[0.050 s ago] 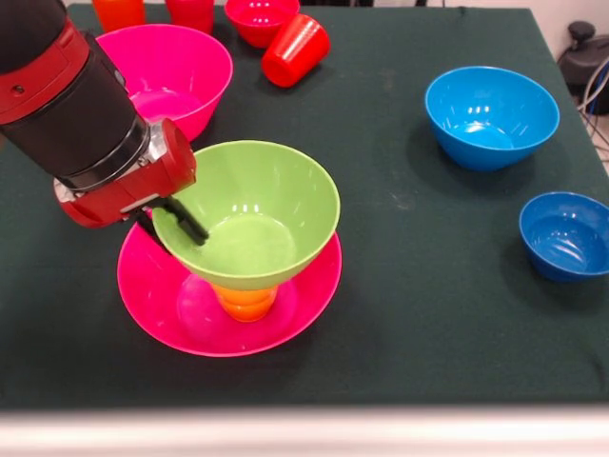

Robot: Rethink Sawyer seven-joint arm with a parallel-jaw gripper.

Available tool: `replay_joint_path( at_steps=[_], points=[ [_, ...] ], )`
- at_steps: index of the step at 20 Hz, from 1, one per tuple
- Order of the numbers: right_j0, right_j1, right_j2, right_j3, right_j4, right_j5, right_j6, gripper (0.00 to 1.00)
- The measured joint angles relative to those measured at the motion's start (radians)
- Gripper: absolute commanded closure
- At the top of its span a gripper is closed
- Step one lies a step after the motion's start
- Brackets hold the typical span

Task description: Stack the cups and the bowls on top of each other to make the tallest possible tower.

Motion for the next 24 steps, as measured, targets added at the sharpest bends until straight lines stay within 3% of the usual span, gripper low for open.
replay_joint_path(
  at_steps=[17,24],
  points=[
    [0.0,-0.004,-0.001,0.0,-0.013,0.01,-0.038,0.0],
    [0.0,-0.039,-0.005,0.0,-0.014,0.109,-0.038,0.0]
  ],
)
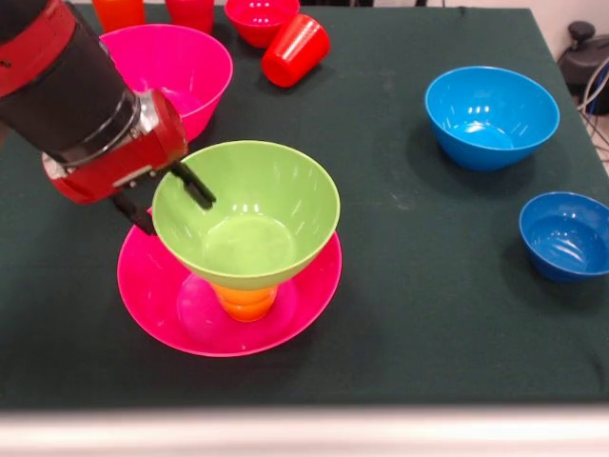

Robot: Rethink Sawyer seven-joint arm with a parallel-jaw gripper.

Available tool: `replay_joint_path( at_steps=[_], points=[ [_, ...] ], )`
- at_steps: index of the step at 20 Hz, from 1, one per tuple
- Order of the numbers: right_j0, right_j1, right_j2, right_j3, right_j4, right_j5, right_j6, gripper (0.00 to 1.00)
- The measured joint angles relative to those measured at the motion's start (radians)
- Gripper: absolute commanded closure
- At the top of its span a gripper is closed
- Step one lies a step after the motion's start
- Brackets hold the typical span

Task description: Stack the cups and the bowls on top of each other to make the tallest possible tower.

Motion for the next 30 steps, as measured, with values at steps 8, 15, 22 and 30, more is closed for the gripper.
replay_joint_path(
  at_steps=[8,15,22,30],
  points=[
    [0.0,-0.065,0.0,0.0,0.0,0.114,0.0,0.0],
    [0.0,-0.1,0.0,0.0,0.0,0.129,0.0,0.0],
    [-0.004,-0.132,0.0,0.032,0.008,0.129,0.0,0.0],
    [-0.011,-0.214,-0.002,0.192,0.044,0.128,0.0,0.0]
  ],
)
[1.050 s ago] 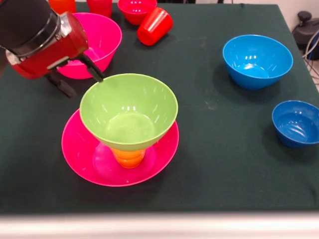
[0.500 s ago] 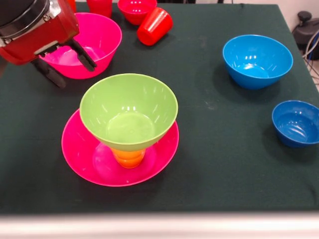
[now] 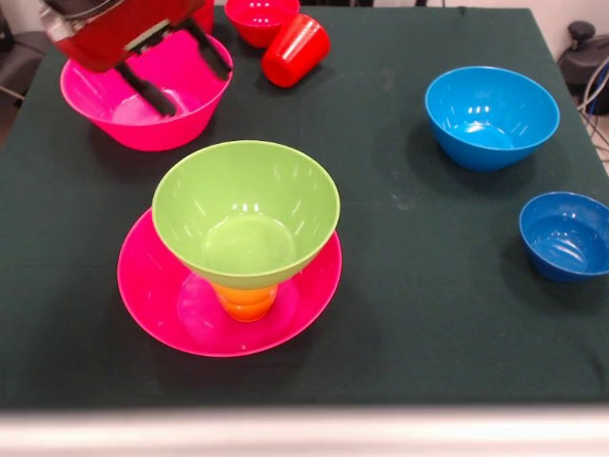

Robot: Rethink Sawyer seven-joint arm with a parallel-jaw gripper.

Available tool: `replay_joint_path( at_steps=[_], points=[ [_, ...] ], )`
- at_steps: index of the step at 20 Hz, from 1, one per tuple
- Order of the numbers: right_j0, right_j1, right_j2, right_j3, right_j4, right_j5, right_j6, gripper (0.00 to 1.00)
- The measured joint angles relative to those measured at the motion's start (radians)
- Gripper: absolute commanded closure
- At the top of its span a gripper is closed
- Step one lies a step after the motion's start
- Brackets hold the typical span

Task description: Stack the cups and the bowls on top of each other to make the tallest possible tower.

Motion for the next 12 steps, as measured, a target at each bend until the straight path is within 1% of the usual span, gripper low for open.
replay_joint_path(
  at_steps=[6,12],
  points=[
    [0.008,-0.072,0.0,0.124,0.033,-0.034,0.003,0.0],
    [0.034,-0.152,-0.01,0.243,0.064,-0.108,0.032,0.0]
  ],
)
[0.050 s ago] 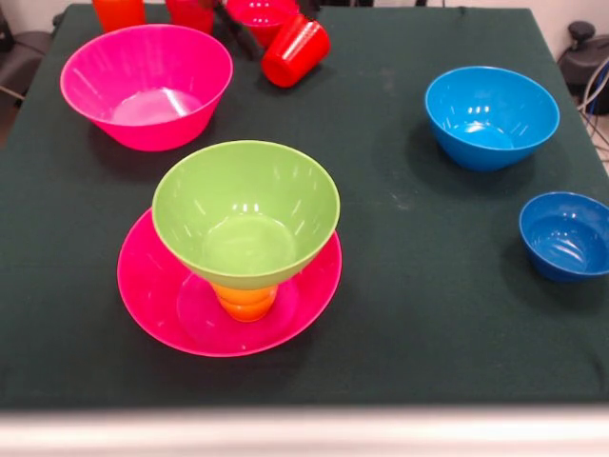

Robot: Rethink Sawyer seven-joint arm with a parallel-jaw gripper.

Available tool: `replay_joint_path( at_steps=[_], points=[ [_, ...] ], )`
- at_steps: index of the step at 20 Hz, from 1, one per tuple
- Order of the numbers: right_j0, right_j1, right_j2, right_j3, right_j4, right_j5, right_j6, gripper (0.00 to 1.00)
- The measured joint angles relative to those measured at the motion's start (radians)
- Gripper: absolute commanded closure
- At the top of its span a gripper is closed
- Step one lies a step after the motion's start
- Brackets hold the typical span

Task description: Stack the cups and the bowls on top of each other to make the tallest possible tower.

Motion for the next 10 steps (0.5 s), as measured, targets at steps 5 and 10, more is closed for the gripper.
replay_joint_path(
  at_steps=[5,10],
  points=[
    [0.014,-0.075,-0.012,0.114,0.014,-0.087,0.037,0.0],
    [0.013,-0.155,-0.031,0.246,0.015,-0.2,0.088,0.0]
  ],
)
